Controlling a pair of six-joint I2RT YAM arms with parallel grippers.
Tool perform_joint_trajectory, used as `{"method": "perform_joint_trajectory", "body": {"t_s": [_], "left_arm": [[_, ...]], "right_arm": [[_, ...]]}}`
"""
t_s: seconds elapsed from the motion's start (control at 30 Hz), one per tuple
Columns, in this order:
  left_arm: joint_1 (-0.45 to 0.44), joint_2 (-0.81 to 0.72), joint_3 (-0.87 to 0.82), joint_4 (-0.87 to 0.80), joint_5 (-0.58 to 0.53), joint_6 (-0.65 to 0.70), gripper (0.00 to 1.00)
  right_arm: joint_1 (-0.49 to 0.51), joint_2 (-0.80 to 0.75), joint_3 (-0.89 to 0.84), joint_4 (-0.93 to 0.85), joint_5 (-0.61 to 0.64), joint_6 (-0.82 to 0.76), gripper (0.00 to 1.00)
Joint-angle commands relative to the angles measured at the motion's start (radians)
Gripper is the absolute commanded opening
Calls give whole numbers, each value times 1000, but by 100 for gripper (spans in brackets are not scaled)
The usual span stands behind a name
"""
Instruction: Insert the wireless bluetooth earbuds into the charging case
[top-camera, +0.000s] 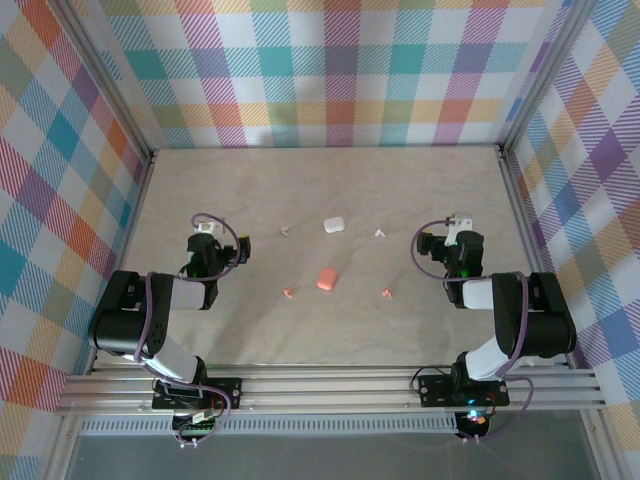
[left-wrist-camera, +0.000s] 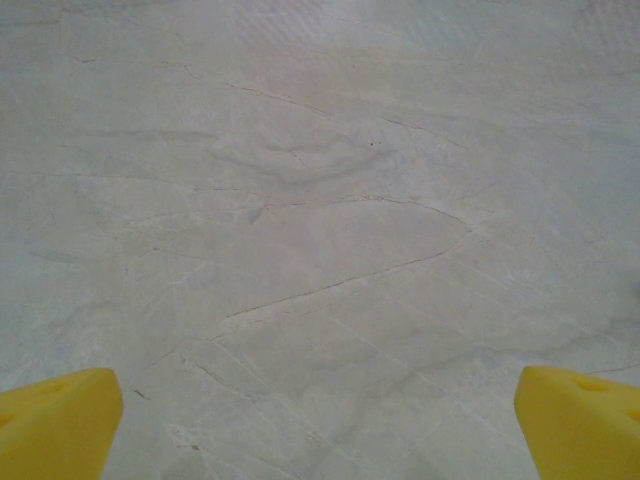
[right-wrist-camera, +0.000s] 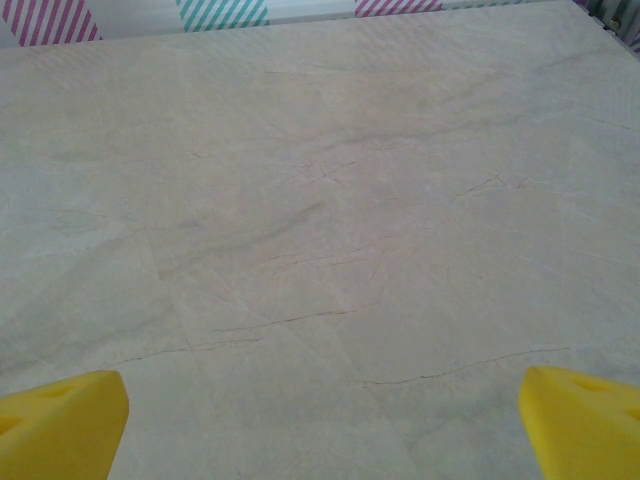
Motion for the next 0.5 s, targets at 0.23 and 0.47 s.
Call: {"method": "perform_joint_trajectory", "body": {"t_s": [0.23,0.47], "left_arm": [[17,-1,17,8,14,-7,100],[21,-1,21,2,25,-11,100]], "right_arm": [[4,2,19,28,-18,-2,100],[3,0,27,14,-72,-27,100]]}}
